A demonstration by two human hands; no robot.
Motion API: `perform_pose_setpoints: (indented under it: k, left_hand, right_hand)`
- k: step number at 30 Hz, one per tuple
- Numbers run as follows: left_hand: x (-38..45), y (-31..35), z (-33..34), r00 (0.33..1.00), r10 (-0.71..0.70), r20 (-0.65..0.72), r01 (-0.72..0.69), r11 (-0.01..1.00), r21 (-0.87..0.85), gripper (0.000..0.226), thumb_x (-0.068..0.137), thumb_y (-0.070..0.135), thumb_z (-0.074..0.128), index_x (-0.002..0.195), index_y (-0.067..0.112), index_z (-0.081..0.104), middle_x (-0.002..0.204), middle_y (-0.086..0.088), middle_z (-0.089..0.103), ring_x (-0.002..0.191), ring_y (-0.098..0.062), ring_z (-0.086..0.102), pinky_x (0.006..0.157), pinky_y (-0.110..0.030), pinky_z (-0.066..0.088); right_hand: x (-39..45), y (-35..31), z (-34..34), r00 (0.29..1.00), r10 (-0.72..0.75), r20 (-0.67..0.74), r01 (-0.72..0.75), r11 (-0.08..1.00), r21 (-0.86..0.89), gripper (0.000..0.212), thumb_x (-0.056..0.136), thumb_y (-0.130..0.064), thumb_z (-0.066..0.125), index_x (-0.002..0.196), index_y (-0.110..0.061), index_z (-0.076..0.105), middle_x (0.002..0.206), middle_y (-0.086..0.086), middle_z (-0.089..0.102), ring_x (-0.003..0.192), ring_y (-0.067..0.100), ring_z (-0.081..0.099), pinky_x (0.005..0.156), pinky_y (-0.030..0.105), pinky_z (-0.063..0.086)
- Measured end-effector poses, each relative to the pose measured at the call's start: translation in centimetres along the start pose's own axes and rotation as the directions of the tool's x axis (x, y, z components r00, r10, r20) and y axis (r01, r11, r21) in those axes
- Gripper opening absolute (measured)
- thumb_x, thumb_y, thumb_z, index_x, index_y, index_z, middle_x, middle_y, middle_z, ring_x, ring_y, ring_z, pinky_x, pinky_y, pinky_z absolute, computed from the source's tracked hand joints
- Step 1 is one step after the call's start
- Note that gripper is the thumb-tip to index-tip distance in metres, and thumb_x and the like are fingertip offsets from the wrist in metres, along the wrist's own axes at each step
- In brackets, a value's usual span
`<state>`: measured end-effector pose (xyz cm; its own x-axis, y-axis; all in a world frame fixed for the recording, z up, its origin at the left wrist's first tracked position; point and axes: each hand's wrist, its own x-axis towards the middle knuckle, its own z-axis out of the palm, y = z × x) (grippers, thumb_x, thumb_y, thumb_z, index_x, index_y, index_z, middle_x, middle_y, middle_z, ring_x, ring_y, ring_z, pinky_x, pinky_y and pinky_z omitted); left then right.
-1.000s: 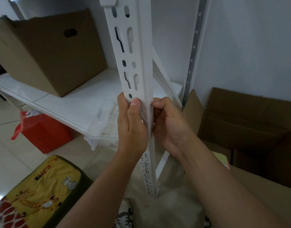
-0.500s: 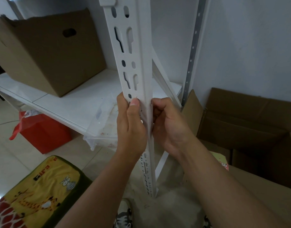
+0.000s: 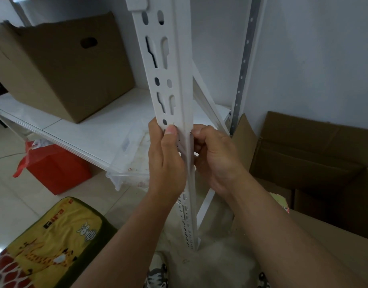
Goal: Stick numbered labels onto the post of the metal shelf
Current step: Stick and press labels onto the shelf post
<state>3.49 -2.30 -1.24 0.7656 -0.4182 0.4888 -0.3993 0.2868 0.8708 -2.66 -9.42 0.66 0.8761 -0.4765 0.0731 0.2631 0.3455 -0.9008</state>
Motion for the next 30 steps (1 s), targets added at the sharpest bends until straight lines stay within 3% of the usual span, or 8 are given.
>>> perform_pose_setpoints:
  k: [6, 12, 15, 16, 18, 21, 28, 30]
  left_hand:
    - [0.1, 0.2, 0.2, 1.000, -0.012, -0.009, 0.012, 1.000, -0.018, 0.026, 0.083, 0.049, 0.034, 0.095, 0.028, 0.043, 0.084, 0.011, 0.052, 0.078, -0.004, 0.052, 0.069, -0.020, 0.046]
    - [0.0, 0.1, 0.0, 1.000, -0.018, 0.005, 0.018, 1.000, -0.009, 0.016, 0.091, 0.038, 0.034, 0.095, 0.026, 0.043, 0.081, 0.013, 0.051, 0.075, 0.000, 0.053, 0.066, -0.015, 0.045]
    - [0.0, 0.2, -0.1, 1.000, -0.025, 0.009, 0.025, 1.000, 0.002, 0.033, 0.087, 0.048, 0.033, 0.102, 0.020, 0.042, 0.088, 0.008, 0.053, 0.080, -0.003, 0.056, 0.068, -0.016, 0.048]
    - [-0.1, 0.2, -0.1, 1.000, -0.029, 0.007, 0.029, 1.000, 0.003, 0.041, 0.083, 0.054, 0.032, 0.104, 0.020, 0.041, 0.091, 0.008, 0.053, 0.082, -0.005, 0.057, 0.068, -0.016, 0.049]
    - [-0.1, 0.2, -0.1, 0.999, -0.036, -0.001, 0.036, 0.999, 0.008, 0.046, 0.079, 0.058, 0.030, 0.106, 0.023, 0.040, 0.096, 0.008, 0.055, 0.089, -0.007, 0.059, 0.069, -0.015, 0.050]
    - [-0.1, 0.3, 0.1, 1.000, -0.022, -0.009, 0.022, 1.000, 0.012, 0.051, 0.079, 0.058, 0.030, 0.108, 0.016, 0.040, 0.096, 0.003, 0.053, 0.087, -0.013, 0.057, 0.068, -0.016, 0.049]
    - [0.1, 0.1, 0.1, 0.999, -0.029, -0.022, 0.028, 0.999, -0.027, 0.042, 0.080, 0.053, 0.033, 0.101, 0.018, 0.042, 0.088, 0.006, 0.052, 0.081, -0.007, 0.053, 0.069, -0.018, 0.048]
    - [0.1, 0.1, 0.2, 0.999, -0.028, -0.030, 0.027, 0.999, -0.026, 0.040, 0.081, 0.052, 0.033, 0.099, 0.018, 0.042, 0.085, 0.007, 0.050, 0.078, -0.006, 0.052, 0.067, -0.017, 0.046]
  right_hand:
    - [0.2, 0.1, -0.1, 1.000, 0.014, -0.003, -0.013, 0.997, 0.078, 0.037, 0.092, -0.011, 0.045, 0.067, -0.017, 0.071, 0.063, -0.003, 0.066, 0.060, 0.006, 0.062, 0.066, 0.029, 0.049]
    - [0.0, 0.5, -0.3, 0.999, 0.038, 0.018, -0.041, 0.978, 0.204, 0.032, 0.091, -0.016, 0.040, 0.099, -0.005, 0.068, 0.086, 0.006, 0.071, 0.083, 0.016, 0.065, 0.076, 0.030, 0.054]
    - [-0.6, 0.9, -0.5, 0.975, -0.184, -0.125, 0.161, 0.972, -0.173, 0.021, 0.093, -0.010, 0.049, 0.105, -0.015, 0.066, 0.100, 0.003, 0.070, 0.096, 0.016, 0.066, 0.084, 0.034, 0.057]
    - [-0.9, 1.0, -0.7, 0.937, -0.316, -0.151, 0.246, 0.901, -0.357, 0.015, 0.092, -0.010, 0.055, 0.104, -0.015, 0.063, 0.099, 0.001, 0.067, 0.096, 0.014, 0.065, 0.084, 0.031, 0.056]
    - [-1.3, 1.2, -0.9, 0.834, -0.550, -0.050, 0.393, 0.654, -0.646, 0.010, 0.092, -0.013, 0.060, 0.101, -0.014, 0.057, 0.094, -0.006, 0.062, 0.092, 0.008, 0.060, 0.079, 0.020, 0.053]
    - [-1.3, 1.7, -1.6, 0.717, -0.680, 0.151, 0.476, 0.320, -0.819, 0.009, 0.095, -0.013, 0.056, 0.102, -0.008, 0.059, 0.096, -0.003, 0.059, 0.088, 0.006, 0.055, 0.077, 0.015, 0.049]
    - [-1.0, 1.1, -1.2, 0.622, -0.718, 0.312, 0.463, 0.016, -0.886, 0.045, 0.101, -0.035, 0.033, 0.098, -0.001, 0.062, 0.092, 0.011, 0.066, 0.079, 0.018, 0.059, 0.071, 0.016, 0.045]
    - [-1.1, 0.8, -1.3, 0.606, -0.703, 0.373, 0.461, -0.072, -0.885, 0.040, 0.101, -0.031, 0.038, 0.095, 0.000, 0.063, 0.088, 0.012, 0.067, 0.073, 0.020, 0.060, 0.067, 0.016, 0.045]
